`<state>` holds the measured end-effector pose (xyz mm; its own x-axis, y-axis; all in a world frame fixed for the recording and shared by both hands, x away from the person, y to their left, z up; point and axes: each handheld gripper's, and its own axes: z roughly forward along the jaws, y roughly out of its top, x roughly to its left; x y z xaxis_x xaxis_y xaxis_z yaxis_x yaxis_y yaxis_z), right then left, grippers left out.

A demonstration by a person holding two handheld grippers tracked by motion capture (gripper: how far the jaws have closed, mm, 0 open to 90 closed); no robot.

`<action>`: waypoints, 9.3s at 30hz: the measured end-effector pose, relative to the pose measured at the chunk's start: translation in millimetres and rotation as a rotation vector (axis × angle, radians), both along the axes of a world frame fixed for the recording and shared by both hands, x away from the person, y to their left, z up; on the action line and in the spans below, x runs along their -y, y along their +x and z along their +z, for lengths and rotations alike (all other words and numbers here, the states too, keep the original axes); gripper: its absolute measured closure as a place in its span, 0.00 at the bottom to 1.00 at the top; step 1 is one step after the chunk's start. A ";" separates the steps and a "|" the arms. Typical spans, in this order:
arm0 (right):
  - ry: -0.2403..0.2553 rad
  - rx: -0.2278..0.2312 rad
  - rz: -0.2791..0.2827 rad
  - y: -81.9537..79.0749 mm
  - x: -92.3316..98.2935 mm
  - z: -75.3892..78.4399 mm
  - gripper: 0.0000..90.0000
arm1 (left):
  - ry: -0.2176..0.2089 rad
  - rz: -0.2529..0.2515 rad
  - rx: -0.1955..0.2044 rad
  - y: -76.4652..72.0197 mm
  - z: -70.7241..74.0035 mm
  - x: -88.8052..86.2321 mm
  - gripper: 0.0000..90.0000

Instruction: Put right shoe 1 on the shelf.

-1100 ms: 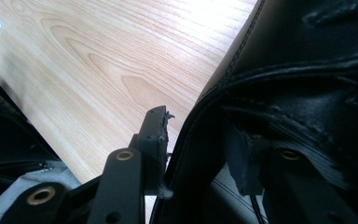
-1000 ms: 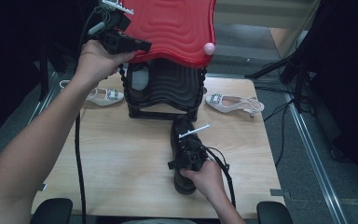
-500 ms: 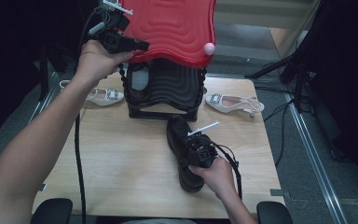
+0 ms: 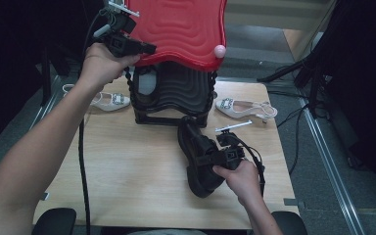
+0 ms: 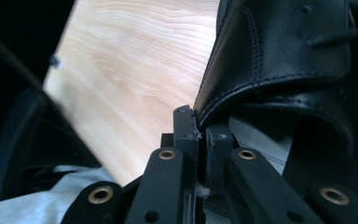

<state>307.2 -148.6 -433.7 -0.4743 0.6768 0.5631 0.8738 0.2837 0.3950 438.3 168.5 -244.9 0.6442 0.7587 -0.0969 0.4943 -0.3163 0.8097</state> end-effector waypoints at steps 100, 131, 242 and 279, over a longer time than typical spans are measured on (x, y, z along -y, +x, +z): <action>-0.191 0.695 -0.189 109.5 -101.6 58.7 0.93 | 0.053 -0.018 0.009 -3.7 0.7 -1.5 1.00; -0.065 0.587 -0.089 67.4 -83.1 89.3 0.76 | 0.037 0.002 0.007 -3.4 -0.2 -1.1 1.00; -0.100 0.515 -0.349 110.9 -45.0 17.5 1.00 | 0.010 -0.027 0.010 3.2 -1.1 0.6 1.00; -0.033 0.450 -0.107 42.4 -18.0 -4.4 0.92 | -0.050 -0.067 -0.062 -32.4 11.6 -17.8 0.67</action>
<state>349.6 -130.7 -438.1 -0.5933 0.7492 0.2946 0.6426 0.2204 0.7338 405.9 186.3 -233.3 0.6848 0.7074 -0.1749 0.5229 -0.3098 0.7941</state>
